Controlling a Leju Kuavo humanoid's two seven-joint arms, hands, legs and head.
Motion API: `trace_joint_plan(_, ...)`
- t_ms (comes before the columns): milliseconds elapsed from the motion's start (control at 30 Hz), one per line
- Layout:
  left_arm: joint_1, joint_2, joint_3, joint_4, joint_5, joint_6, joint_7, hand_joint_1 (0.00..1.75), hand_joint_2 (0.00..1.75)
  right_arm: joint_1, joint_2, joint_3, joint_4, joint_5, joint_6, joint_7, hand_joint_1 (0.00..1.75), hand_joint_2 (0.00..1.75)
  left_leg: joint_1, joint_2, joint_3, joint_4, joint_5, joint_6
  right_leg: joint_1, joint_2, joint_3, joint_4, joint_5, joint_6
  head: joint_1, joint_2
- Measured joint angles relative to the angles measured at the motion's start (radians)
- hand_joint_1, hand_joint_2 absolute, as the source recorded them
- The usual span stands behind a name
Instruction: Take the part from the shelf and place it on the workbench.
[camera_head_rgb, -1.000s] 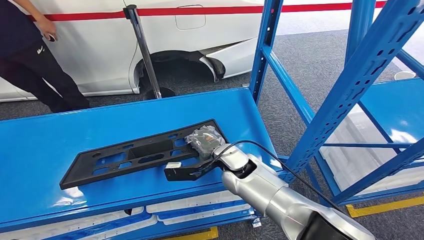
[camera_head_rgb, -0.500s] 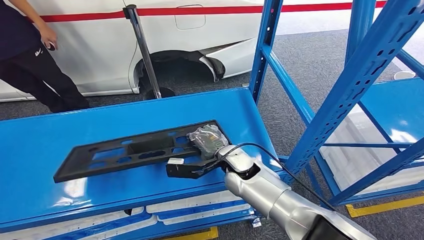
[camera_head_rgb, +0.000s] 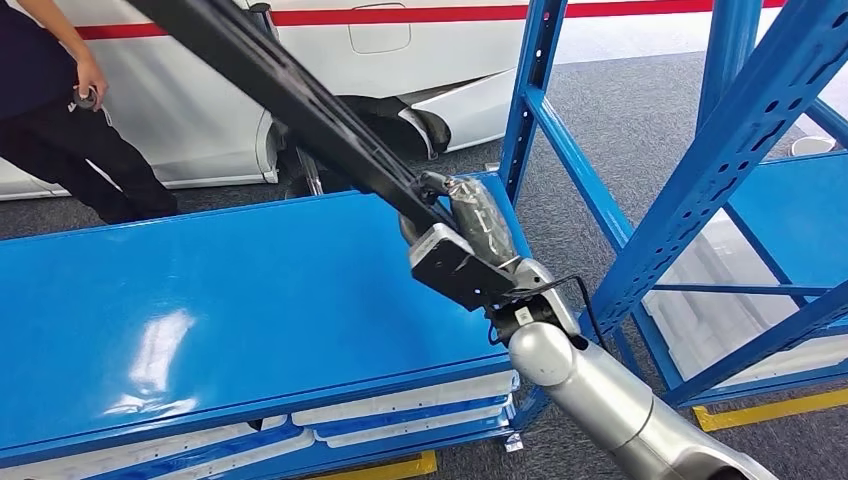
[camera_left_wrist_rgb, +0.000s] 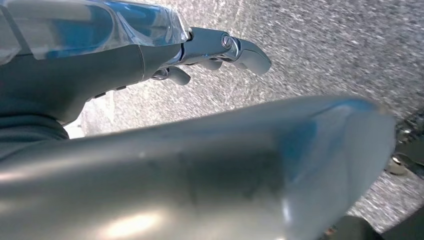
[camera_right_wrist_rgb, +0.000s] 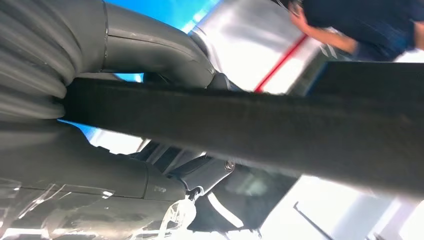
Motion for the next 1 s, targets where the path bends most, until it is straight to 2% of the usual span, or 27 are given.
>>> trace_joint_plan(133, 0.0, -0.016, 0.013, 0.0, 0.033, 0.006, -0.062, 0.0, 0.0, 0.014, -0.034, -0.038, -0.093, -0.101, -0.012, -0.05, 1.75, 1.75, 0.0, 0.0, 0.0, 0.0, 0.0, 0.0, 0.0, 0.0, 0.0, 0.0, 0.0, 0.0, 0.0, 0.0)
trace_joint_plan(200, 0.0, -0.025, 0.03, 0.0, 0.07, 0.008, -0.141, 0.0, 0.87, 0.029, -0.052, -0.057, -0.142, -0.178, -0.03, -0.093, 1.75, 1.75, 0.0, 0.0, -0.001, 0.0, 0.0, 0.0, 0.0, 0.0, -0.001, 0.0, 0.0, 0.0, 0.0, 0.0)
trace_joint_plan(267, 0.0, -0.033, 0.054, 0.0, 0.112, -0.002, -0.263, 0.0, 1.75, 0.045, -0.074, -0.081, -0.198, -0.24, -0.061, -0.127, 1.75, 1.75, 0.0, 0.0, -0.001, 0.0, 0.0, 0.0, 0.0, -0.001, -0.001, 0.0, 0.0, 0.0, 0.0, 0.0)
trace_joint_plan(400, -0.016, -0.058, 0.12, -0.004, 0.161, -0.036, -0.585, 0.0, 0.0, 0.095, -0.136, -0.136, -0.345, -0.302, -0.145, -0.145, 1.75, 1.75, -0.001, -0.001, -0.001, 0.0, 0.0, 0.0, -0.001, -0.001, -0.001, 0.0, 0.0, 0.0, 0.0, 0.0)
trace_joint_plan(500, -0.041, -0.082, 0.154, -0.011, 0.151, -0.028, -0.68, 0.0, 0.0, 0.117, -0.167, -0.156, -0.425, -0.29, -0.166, -0.132, 1.75, 1.75, -0.002, 0.0, -0.001, 0.0, -0.001, 0.001, -0.002, 0.001, -0.001, 0.0, 0.001, 0.001, 0.0, 0.0)
trace_joint_plan(633, -0.065, -0.109, 0.186, -0.02, 0.142, -0.002, -0.724, 0.0, 1.75, 0.133, -0.187, -0.16, -0.487, -0.269, -0.172, -0.127, 1.75, 1.75, -0.002, 0.0, -0.001, 0.0, -0.001, 0.002, -0.002, 0.001, -0.001, 0.0, 0.001, 0.001, 0.0, 0.0)
trace_joint_plan(767, -0.073, -0.124, 0.203, -0.022, 0.092, 0.047, -0.709, 0.0, 1.75, 0.136, -0.2, -0.16, -0.522, -0.259, -0.173, -0.125, 1.75, 1.75, -0.002, 0.0, -0.001, 0.0, -0.001, 0.002, -0.002, 0.001, -0.001, 0.0, 0.001, 0.001, 0.0, 0.0)
trace_joint_plan(867, -0.074, -0.135, 0.205, -0.024, 0.055, 0.093, -0.664, 0.0, 1.75, 0.139, -0.206, -0.16, -0.539, -0.263, -0.174, -0.125, 1.75, 1.75, -0.002, 0.0, -0.001, 0.0, -0.001, 0.002, -0.002, 0.001, -0.001, 0.0, 0.001, 0.001, 0.0, 0.0)
trace_joint_plan(1000, -0.072, -0.144, 0.205, -0.025, 0.027, 0.108, -0.584, 0.0, 1.75, 0.151, -0.21, -0.16, -0.549, -0.302, -0.17, -0.143, 1.75, 1.75, -0.002, 0.0, -0.002, 0.0, -0.001, 0.002, -0.002, 0.001, -0.001, 0.0, 0.0, 0.002, 0.0, 0.0)
